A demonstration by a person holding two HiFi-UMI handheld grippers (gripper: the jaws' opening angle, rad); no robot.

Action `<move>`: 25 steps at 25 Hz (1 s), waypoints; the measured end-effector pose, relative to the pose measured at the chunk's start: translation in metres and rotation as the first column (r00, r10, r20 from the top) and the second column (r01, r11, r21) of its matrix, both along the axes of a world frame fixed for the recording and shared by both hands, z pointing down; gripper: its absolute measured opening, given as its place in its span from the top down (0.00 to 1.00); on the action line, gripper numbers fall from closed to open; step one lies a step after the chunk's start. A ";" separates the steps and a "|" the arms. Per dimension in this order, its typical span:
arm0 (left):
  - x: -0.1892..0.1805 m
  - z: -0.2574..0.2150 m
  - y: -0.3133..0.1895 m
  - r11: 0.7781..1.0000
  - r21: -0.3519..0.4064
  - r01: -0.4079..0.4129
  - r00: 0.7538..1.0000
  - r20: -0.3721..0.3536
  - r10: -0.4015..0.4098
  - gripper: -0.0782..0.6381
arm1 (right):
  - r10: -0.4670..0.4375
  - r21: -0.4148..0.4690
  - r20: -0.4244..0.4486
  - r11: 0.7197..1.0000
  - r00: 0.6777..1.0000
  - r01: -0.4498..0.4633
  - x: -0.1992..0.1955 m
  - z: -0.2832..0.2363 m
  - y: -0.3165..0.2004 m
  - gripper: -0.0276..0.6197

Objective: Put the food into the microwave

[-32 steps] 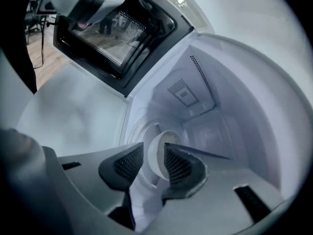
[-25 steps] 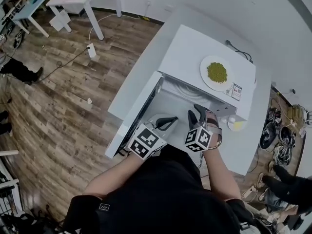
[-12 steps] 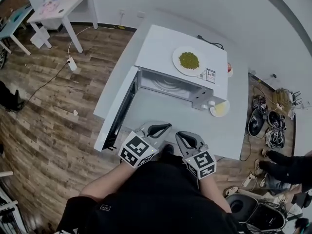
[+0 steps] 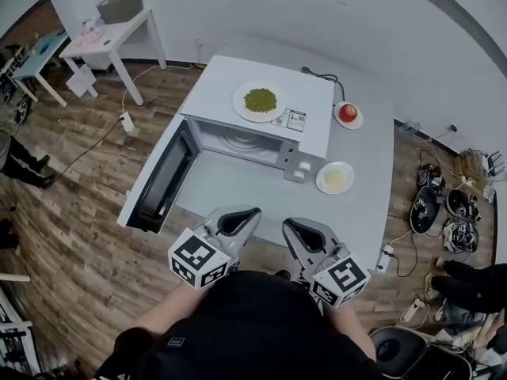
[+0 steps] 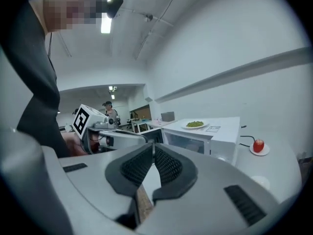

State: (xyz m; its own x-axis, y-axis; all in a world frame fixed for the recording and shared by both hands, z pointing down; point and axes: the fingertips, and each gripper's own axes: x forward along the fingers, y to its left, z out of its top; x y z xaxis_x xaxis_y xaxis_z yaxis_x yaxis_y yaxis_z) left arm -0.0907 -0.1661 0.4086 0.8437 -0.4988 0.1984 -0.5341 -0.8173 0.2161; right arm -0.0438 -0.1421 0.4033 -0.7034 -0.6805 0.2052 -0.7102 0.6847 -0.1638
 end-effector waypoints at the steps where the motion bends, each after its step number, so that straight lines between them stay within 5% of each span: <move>1: 0.016 -0.009 0.008 1.000 0.010 -0.003 1.000 -0.011 0.003 0.88 | -0.001 0.007 0.034 1.000 0.999 0.001 0.016 -0.008 0.008 0.91; 5: 0.078 -0.034 0.037 0.998 0.047 -0.039 0.999 -0.030 0.040 0.88 | 0.003 0.027 0.134 1.000 0.991 -0.006 0.070 -0.029 0.035 0.93; 9: 0.112 -0.050 0.067 0.994 0.062 -0.092 0.995 -0.033 0.095 0.88 | -0.031 0.084 0.126 0.996 0.992 0.020 0.085 -0.048 0.064 0.93; 16: 0.135 -0.072 0.078 0.971 0.164 -0.171 0.985 0.032 0.168 0.88 | 0.064 0.174 0.153 0.981 0.986 -0.090 0.118 -0.074 0.075 0.94; 25: 0.134 -0.079 0.061 0.962 0.208 -0.179 0.984 0.065 0.169 0.88 | 0.179 0.138 0.104 0.972 0.978 -0.193 0.129 -0.057 0.062 0.94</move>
